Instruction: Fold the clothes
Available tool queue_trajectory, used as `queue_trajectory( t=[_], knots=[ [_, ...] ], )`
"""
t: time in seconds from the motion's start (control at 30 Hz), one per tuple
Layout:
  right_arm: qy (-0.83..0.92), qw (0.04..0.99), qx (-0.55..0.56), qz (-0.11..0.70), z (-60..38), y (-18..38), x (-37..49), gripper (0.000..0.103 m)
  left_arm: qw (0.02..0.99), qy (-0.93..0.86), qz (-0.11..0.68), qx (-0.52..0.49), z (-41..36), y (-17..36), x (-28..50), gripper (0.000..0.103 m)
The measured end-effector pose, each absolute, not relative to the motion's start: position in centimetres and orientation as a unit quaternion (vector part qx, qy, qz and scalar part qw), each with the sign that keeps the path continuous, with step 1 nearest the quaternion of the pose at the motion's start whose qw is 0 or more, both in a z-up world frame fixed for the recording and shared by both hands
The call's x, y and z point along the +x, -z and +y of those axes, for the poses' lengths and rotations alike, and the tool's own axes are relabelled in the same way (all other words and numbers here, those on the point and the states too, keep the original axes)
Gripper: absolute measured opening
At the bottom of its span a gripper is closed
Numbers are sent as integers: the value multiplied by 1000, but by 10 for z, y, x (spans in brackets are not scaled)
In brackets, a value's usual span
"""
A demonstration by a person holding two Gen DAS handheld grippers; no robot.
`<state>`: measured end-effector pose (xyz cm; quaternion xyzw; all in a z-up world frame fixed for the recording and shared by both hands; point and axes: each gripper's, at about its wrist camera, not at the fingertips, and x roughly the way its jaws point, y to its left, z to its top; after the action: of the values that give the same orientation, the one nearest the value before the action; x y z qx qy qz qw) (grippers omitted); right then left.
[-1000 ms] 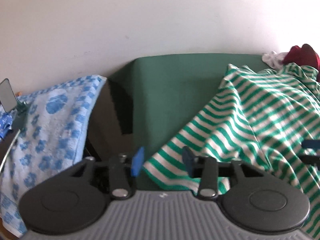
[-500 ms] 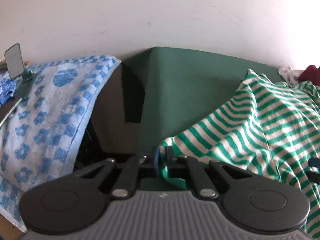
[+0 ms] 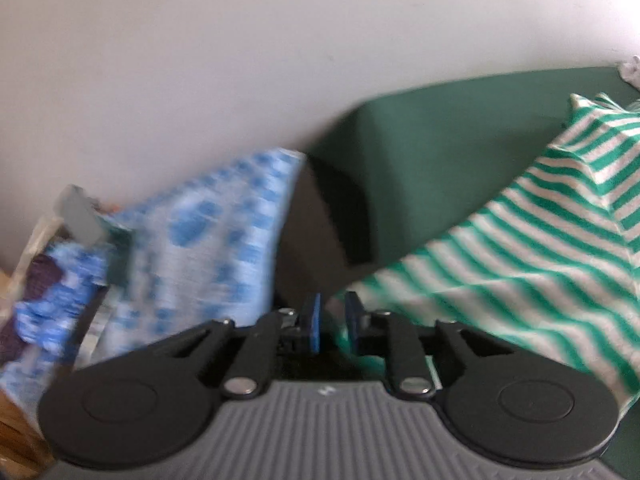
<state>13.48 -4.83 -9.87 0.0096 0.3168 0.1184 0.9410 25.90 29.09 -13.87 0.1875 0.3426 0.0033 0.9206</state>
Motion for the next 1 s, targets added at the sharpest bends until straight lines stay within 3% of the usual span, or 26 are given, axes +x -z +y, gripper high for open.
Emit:
queue_trajectory(
  t=[0.07, 0.13, 0.27, 0.33, 0.4, 0.5, 0.6, 0.73, 0.8, 0.83, 0.87, 0.9, 0.97, 1.0],
  knots=[
    [-134, 932, 21, 337, -55, 89, 117, 33, 914, -41, 345, 210, 307, 131, 248, 22],
    [-132, 928, -3, 347, -58, 84, 93, 31, 916, -42, 353, 186, 330, 117, 227, 12],
    [-118, 917, -6, 381, -69, 87, 43, 18, 920, 64, 371, 112, 321, 95, 176, 12],
    [-108, 919, -15, 378, -64, 90, 25, 17, 912, 130, 375, 102, 291, 90, 153, 14],
    [-106, 920, -26, 376, -59, 91, 16, 17, 905, 191, 367, 102, 251, 89, 133, 23],
    [-85, 922, -28, 378, -63, 89, 9, 16, 891, 260, 361, 97, 201, 94, 107, 55],
    [-34, 923, -16, 383, -81, 86, 2, 17, 881, 279, 361, 128, 163, 102, 83, 55],
    [45, 921, 33, 386, -132, 88, -29, 20, 875, 259, 394, 107, 174, 115, 72, 52],
    [80, 917, 63, 386, -160, 89, -45, 8, 879, 239, 397, 114, 181, 118, 63, 52],
    [98, 914, 78, 386, -174, 89, -54, 8, 881, 230, 398, 110, 184, 116, 57, 53],
    [116, 911, 84, 387, -182, 88, -58, 18, 884, 222, 399, 105, 187, 115, 52, 54],
    [130, 909, 95, 386, -188, 87, -60, 22, 886, 213, 400, 101, 190, 113, 46, 56],
    [128, 909, 109, 381, -196, 86, -59, 18, 890, 201, 407, 48, 196, 111, 41, 63],
    [115, 912, 114, 377, -198, 87, -56, 18, 894, 190, 406, 24, 195, 107, 34, 75]
  ],
)
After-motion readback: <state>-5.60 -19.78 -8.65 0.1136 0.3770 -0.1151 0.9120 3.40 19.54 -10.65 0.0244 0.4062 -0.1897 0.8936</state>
